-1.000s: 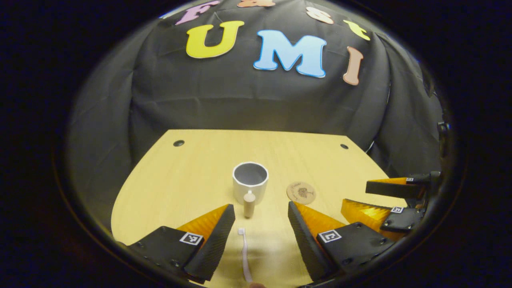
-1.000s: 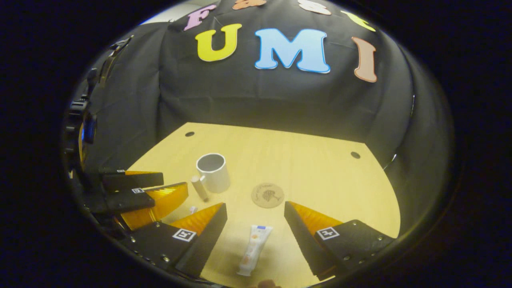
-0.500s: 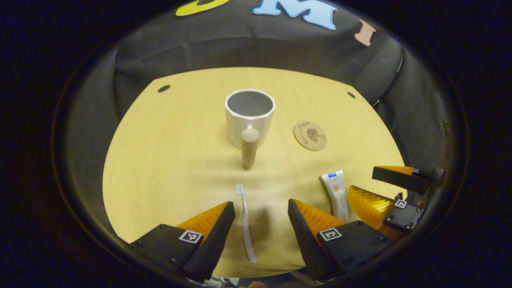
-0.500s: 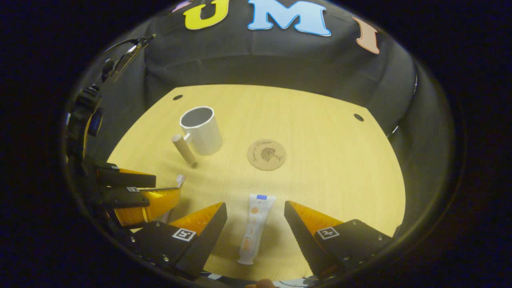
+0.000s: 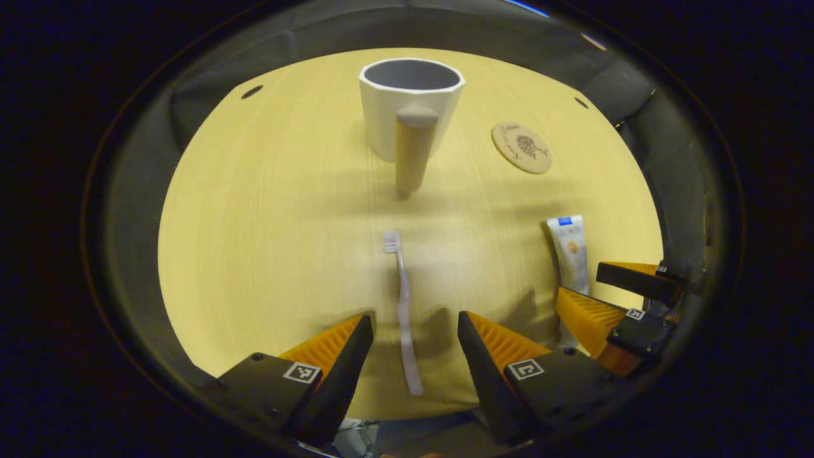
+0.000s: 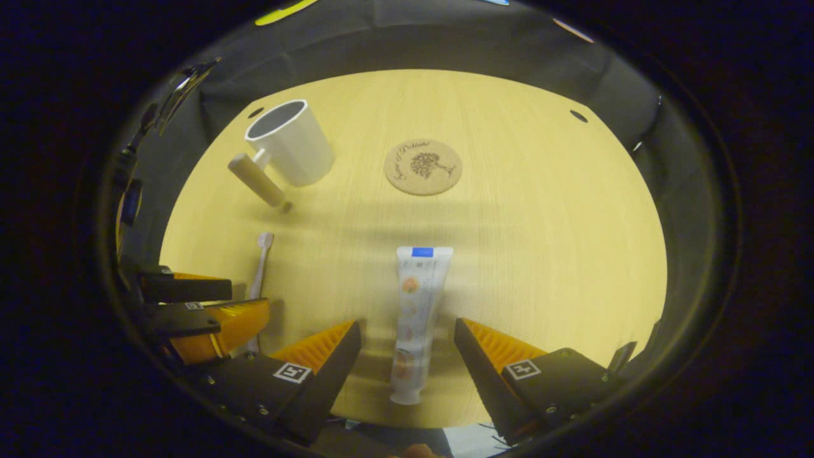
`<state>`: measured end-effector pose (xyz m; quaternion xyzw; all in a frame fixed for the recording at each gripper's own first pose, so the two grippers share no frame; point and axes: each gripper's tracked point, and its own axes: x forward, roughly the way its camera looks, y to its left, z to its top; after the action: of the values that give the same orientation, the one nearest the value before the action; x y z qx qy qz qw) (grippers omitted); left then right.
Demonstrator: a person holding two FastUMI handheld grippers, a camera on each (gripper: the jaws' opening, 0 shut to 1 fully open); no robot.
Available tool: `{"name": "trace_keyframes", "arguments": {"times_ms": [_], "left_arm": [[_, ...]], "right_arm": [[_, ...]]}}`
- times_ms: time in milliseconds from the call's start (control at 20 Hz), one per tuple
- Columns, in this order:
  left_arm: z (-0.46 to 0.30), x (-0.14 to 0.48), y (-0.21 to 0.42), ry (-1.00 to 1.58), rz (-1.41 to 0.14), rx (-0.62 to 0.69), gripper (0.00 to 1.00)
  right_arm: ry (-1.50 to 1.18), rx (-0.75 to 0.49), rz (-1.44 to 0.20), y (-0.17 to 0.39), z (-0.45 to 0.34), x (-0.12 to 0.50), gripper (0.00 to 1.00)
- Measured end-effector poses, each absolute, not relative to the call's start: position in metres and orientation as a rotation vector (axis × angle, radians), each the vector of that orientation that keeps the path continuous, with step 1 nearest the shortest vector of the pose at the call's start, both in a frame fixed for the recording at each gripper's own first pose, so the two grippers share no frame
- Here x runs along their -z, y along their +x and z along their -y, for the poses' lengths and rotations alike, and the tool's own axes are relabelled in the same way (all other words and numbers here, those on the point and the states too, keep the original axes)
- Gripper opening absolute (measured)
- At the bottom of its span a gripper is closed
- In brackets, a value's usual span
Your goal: Put the toothbrush and toothpaste on the desktop into the cup, then pick up the cup and place it on the coaster on the desktop.
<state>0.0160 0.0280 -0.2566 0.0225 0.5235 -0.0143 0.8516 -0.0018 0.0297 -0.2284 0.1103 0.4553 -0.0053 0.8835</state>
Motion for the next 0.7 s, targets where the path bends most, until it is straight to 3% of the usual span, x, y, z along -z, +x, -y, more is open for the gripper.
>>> {"name": "trace_keyframes", "arguments": {"times_ms": [450, 550, 600, 650, 700], "left_arm": [[-0.028, 0.279, 0.009, 0.001, -1.178, -0.003, 0.89], [-0.031, 0.279, 0.010, 0.010, -1.174, -0.012, 0.60], [-0.033, 0.279, 0.010, 0.018, -1.172, -0.011, 0.58], [-0.033, 0.279, 0.012, 0.020, -1.170, -0.014, 0.58], [-0.033, 0.278, 0.012, 0.028, -1.167, -0.010, 0.45]], "right_arm": [[0.249, 0.004, -1.029, 0.001, -0.033, 0.252, 0.94], [0.260, 0.003, -1.027, 0.003, -0.032, 0.251, 0.91], [0.260, 0.008, -1.027, 0.004, -0.030, 0.251, 0.91], [0.262, 0.018, -1.027, 0.004, -0.028, 0.252, 0.83], [0.259, 0.014, -1.031, 0.004, -0.027, 0.253, 0.73]]}}
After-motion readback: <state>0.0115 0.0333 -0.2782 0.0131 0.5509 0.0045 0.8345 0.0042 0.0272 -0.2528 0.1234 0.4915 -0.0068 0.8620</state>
